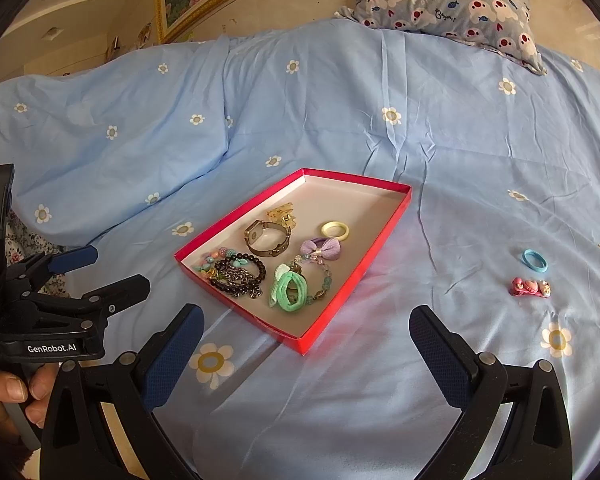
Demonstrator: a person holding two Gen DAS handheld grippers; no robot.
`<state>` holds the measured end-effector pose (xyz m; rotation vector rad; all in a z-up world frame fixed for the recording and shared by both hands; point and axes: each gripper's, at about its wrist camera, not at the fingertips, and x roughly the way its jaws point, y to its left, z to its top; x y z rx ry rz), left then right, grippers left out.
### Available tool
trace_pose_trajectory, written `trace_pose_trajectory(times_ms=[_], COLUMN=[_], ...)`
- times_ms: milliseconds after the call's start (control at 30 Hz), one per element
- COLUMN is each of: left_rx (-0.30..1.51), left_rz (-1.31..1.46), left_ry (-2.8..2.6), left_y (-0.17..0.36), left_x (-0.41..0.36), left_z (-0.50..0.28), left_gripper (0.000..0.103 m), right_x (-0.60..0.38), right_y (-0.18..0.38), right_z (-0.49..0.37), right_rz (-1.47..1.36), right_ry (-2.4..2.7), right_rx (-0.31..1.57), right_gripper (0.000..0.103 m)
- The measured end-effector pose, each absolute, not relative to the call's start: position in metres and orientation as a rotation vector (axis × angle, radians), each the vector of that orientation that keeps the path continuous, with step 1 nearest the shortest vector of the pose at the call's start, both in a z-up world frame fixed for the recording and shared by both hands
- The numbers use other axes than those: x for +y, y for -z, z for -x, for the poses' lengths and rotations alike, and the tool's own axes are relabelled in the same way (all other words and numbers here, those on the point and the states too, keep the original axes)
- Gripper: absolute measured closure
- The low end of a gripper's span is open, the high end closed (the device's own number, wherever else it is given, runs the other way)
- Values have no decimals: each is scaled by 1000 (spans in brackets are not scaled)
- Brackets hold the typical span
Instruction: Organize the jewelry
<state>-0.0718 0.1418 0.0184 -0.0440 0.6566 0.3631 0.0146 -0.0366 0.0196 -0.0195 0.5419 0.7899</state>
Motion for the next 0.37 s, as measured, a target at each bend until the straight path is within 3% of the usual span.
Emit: trace_pose_trajectory(times_ms=[367], left_rx=[667], left_rz=[46], left_ry=[-340], left_y=[-16], left_x=[138], left_z=[60], left_gripper=[0], right_x=[-32], right_y=[-14], right_z=[-20], right_rz=[15], right_ry=[-795], right_rx=[570], right_gripper=[0])
